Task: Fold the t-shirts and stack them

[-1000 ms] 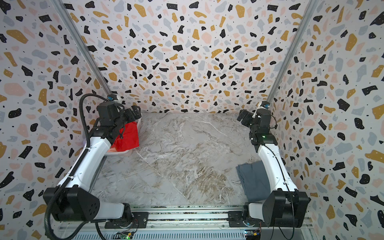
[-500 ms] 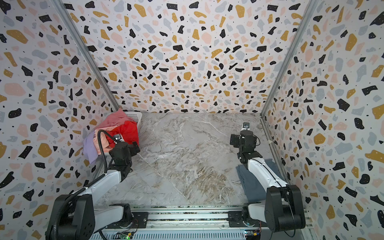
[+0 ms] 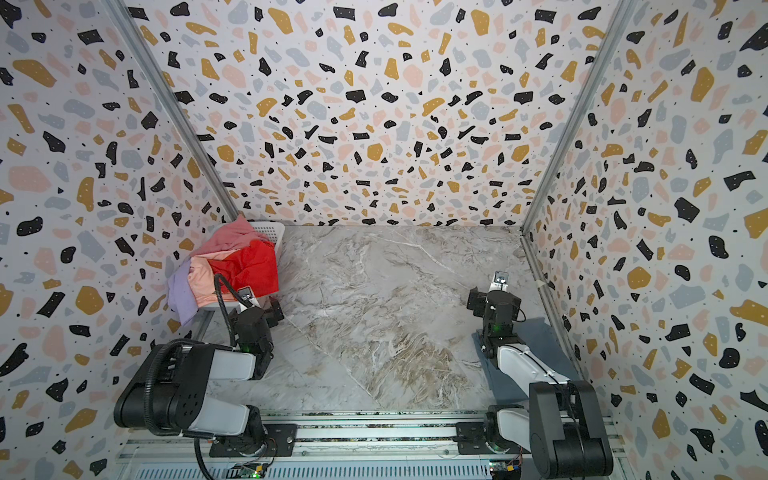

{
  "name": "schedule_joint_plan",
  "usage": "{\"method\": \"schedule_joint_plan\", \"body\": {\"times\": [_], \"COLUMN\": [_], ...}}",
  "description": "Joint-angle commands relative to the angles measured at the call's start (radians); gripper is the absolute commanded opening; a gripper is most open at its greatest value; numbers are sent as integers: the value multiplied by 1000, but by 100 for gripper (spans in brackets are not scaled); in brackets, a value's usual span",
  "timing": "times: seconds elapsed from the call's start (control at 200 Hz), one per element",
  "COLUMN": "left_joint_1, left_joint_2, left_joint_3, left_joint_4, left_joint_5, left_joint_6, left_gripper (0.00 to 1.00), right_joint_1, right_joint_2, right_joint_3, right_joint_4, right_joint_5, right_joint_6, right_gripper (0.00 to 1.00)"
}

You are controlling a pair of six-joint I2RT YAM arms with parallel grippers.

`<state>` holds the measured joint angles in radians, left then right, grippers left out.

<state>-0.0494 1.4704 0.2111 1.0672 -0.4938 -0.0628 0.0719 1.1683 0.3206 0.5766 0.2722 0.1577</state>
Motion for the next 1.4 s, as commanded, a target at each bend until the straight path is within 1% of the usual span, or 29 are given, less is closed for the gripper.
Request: {"method": "schedule_joint_plan", "body": {"times": [0.0, 0.105, 0.23, 0.35, 0.451, 0.471, 0.526, 0.591, 0.616, 0.651, 0.676, 0.741, 0.791, 0.996, 1.337, 1.397], "left_joint_1": [-7, -7, -7, -7, -7, -7, -7, -7, -7, -7, -7, -7, -7, -6, -6, -6], "left_joint_2": [2, -2, -2, -2, -2, -3, -1, -2, -1, -1, 0, 1, 2, 25, 0, -2], "left_joint_3": [-2, -1, -1, -1, -1, -1, -1, 0, 1, 1, 1, 2, 4, 22, 1, 1], "left_joint_4": [166, 157, 155, 155, 155, 155, 155, 155, 155, 155, 155, 153, 153, 138, 155, 155], "left_joint_5": [-22, -23, -28, -29, -28, -28, -29, -28, -29, -29, -29, -31, -31, -44, -45, -45], "left_joint_6": [37, 34, 31, 32, 32, 31, 32, 32, 32, 32, 31, 32, 30, 27, 26, 25], "left_gripper": [100, 100, 100, 100, 100, 100, 100, 100, 100, 100, 100, 100, 100, 100, 100, 100], "right_joint_1": [2, 1, 15, 15, 15, 14, 19, 19, 14, 23, 36, 33, 34, 20, 26, 37], "right_joint_2": [-39, 6, 62, 117, 203, 216, 223, 270, 311, 358, 346, 321, 333, 338, 318, 322], "right_joint_3": [-61, -122, -152, -203, -210, -202, -162, -149, -147, -143, -143, -126, -124, -108, -137, -132], "right_joint_4": [189, 368, 496, 644, 741, 742, 661, 672, 719, 800, 777, 684, 702, 675, 706, 706], "right_joint_5": [-8, -9, -19, -12, 17, 9, -35, -78, -84, -62, -39, -50, -44, -65, -63, -47], "right_joint_6": [41, 7, -67, -84, -77, -82, -102, -117, -117, -131, -134, -126, -127, -116, -126, -135], "right_gripper": [99, 99, 99, 99, 99, 99, 99, 99, 99, 99, 99, 99, 99, 99, 99, 99]}}
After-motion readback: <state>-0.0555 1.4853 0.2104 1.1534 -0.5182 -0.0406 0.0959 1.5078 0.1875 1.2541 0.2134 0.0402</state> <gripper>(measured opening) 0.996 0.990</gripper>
